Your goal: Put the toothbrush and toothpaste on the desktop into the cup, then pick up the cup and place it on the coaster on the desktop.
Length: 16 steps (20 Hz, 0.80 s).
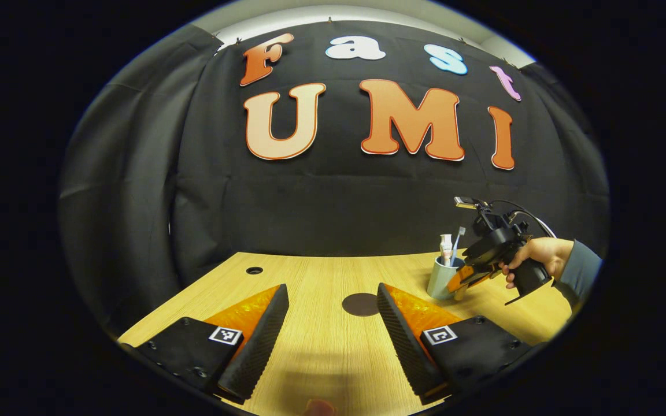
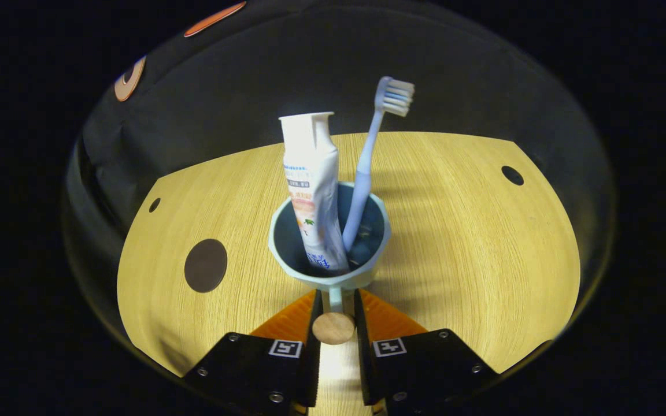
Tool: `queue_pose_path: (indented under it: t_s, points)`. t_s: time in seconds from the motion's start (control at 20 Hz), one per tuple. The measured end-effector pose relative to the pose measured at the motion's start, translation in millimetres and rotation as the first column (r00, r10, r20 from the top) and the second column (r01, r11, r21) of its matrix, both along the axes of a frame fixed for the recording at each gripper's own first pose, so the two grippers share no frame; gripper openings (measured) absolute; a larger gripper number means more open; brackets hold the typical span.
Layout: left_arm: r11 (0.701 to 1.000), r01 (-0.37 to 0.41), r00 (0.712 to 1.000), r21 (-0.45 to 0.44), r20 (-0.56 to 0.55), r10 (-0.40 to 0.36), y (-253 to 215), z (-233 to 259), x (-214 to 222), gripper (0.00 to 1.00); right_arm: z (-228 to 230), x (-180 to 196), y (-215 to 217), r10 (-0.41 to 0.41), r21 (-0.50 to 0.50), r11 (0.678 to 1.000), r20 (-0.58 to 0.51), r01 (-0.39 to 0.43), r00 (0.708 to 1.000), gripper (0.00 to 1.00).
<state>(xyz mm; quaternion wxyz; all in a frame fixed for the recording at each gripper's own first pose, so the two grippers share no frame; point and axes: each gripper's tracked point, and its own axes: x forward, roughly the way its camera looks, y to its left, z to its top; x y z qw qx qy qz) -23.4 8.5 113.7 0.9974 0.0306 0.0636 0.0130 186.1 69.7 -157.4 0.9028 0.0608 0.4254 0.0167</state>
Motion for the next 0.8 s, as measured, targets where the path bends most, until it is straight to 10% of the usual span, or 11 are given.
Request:
queue_pose_path:
  t_s: [0.8]
  points:
    - [0.999, -0.030, 0.999, -0.021, -0.026, 0.030, 6.5, -6.3, -10.8, 0.98, 6.1, 4.3, 2.2, 0.124, -0.106, 0.987, 0.050, -0.118, 0.991, 0.20]
